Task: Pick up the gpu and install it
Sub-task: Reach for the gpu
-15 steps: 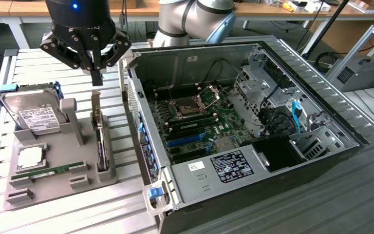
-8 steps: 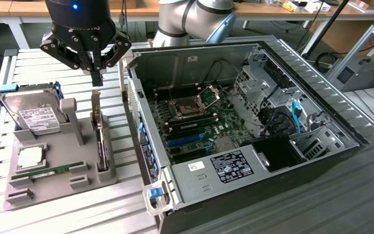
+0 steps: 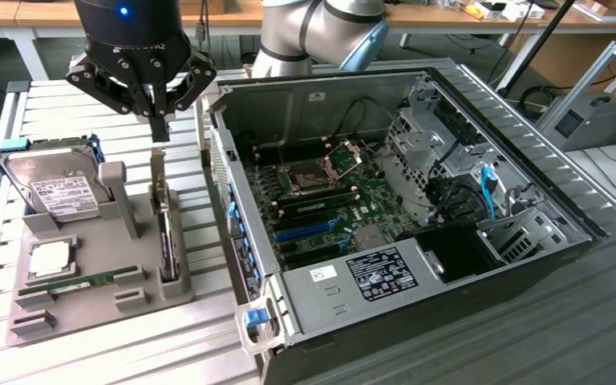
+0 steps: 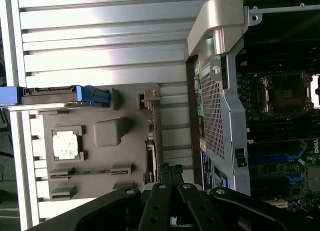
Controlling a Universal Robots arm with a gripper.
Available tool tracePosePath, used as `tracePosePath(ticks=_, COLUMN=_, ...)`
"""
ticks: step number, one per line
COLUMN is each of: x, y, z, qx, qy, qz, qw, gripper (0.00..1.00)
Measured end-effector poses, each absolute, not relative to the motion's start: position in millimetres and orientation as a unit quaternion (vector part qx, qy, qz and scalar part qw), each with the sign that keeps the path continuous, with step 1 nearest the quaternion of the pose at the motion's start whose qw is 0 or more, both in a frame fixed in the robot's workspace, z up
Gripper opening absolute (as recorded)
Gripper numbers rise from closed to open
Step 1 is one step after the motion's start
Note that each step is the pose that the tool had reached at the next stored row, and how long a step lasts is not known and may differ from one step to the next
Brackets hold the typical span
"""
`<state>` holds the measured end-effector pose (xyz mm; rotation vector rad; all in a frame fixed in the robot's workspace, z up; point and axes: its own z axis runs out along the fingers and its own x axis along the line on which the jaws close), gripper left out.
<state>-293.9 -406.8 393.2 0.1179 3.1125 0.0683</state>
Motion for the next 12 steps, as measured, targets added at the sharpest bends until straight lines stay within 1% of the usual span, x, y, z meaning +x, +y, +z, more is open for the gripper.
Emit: tracePosePath(ticks=12, x=-294.0, y=-411.0, z=393.2, qx=0.038, qy=0.999, qz=0.022, qw=0.013, gripper=0.11)
